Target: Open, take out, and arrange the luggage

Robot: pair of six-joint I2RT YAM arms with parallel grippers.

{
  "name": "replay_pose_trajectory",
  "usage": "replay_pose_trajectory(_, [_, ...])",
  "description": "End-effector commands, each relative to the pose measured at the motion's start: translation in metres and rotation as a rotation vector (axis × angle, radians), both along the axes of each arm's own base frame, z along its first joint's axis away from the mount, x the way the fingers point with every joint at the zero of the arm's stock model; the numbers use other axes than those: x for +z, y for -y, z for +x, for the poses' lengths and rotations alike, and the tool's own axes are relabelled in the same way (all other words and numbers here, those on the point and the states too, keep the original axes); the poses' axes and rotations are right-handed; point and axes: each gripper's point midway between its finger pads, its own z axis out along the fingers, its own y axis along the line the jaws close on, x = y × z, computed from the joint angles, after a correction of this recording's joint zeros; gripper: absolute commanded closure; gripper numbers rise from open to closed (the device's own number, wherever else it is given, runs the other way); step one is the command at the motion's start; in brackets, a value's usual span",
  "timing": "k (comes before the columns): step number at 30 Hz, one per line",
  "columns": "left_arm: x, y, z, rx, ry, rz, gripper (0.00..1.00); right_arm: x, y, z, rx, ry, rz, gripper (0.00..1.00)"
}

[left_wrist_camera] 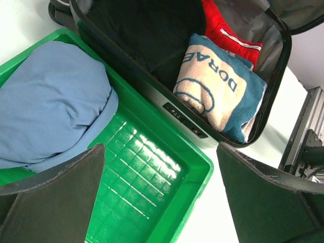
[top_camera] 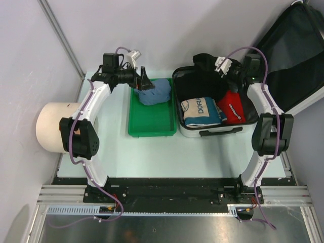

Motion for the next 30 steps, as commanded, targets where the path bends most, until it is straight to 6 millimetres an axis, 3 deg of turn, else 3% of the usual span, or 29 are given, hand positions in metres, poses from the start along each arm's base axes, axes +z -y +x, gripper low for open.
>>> replay_pose_trajectory(1, [0.029,-0.010,-0.012,-0.010,0.075,-0.019,0.04,0.118,-0.015,-0.033,0.051,0.295,-0.029,1.00])
replay_pose_trajectory(2, [0.029,-0.012,-0.013,-0.008,0.075,-0.019,0.04,0.133,-0.018,-0.049,0.058,0.315,-0.032,1.00])
replay_pose_trajectory(5, [0.029,-0.020,-0.013,0.012,0.066,-0.023,0.04,0.131,-0.047,-0.079,0.118,0.269,-0.036,1.00])
replay_pose_trajectory(6, [0.030,-0.022,-0.013,0.019,0.065,-0.024,0.04,0.146,-0.054,-0.096,0.122,0.289,-0.035,1.00])
replay_pose_trajectory(7, [0.030,-0.027,-0.012,0.031,0.065,-0.025,0.05,0.139,-0.060,-0.106,0.124,0.244,-0.036,1.00])
replay_pose_trajectory(8, [0.030,-0.031,-0.011,0.041,0.066,-0.023,0.05,0.132,-0.083,-0.120,0.161,0.213,-0.036,1.00])
replay_pose_trajectory(9, [0.034,-0.037,-0.010,0.056,0.075,-0.023,0.05,0.139,-0.089,-0.135,0.147,0.212,-0.039,1.00])
replay_pose_trajectory(11, [0.036,-0.044,-0.009,0.075,0.080,-0.020,0.05,0.131,-0.110,-0.155,0.164,0.174,-0.040,1.00])
replay_pose_trajectory(15, [0.047,-0.067,-0.009,0.147,0.072,-0.038,0.05,0.118,-0.176,-0.199,0.184,0.097,-0.022,1.00])
replay_pose_trajectory(17, [0.052,-0.073,-0.011,0.165,0.068,-0.051,0.05,0.108,-0.196,-0.206,0.172,0.054,0.001,1.00])
replay_pose_trajectory(18, [0.056,-0.088,-0.008,0.200,0.059,-0.066,0.05,0.106,-0.217,-0.215,0.188,0.056,0.003,1.00])
replay_pose_trajectory(21, [0.058,-0.103,-0.011,0.239,0.034,-0.092,0.05,0.091,-0.252,-0.216,0.198,0.032,0.030,1.00])
replay_pose_trajectory(22, [0.060,-0.106,-0.014,0.248,0.038,-0.093,0.05,0.076,-0.273,-0.222,0.232,0.008,0.020,1.00])
replay_pose_trajectory(25, [0.057,-0.118,-0.018,0.286,0.034,-0.084,0.05,0.051,-0.301,-0.227,0.255,-0.040,0.020,1.00])
replay_pose_trajectory(26, [0.061,-0.121,-0.021,0.293,0.049,-0.081,0.06,0.032,-0.310,-0.221,0.244,-0.069,0.011,1.00])
replay_pose_trajectory(29, [0.061,-0.129,-0.025,0.321,0.054,-0.076,0.06,0.014,-0.331,-0.199,0.218,-0.043,0.019,1.00])
replay_pose_trajectory(30, [0.062,-0.132,-0.026,0.330,0.057,-0.076,0.06,0.018,-0.336,-0.192,0.204,-0.023,0.031,1.00])
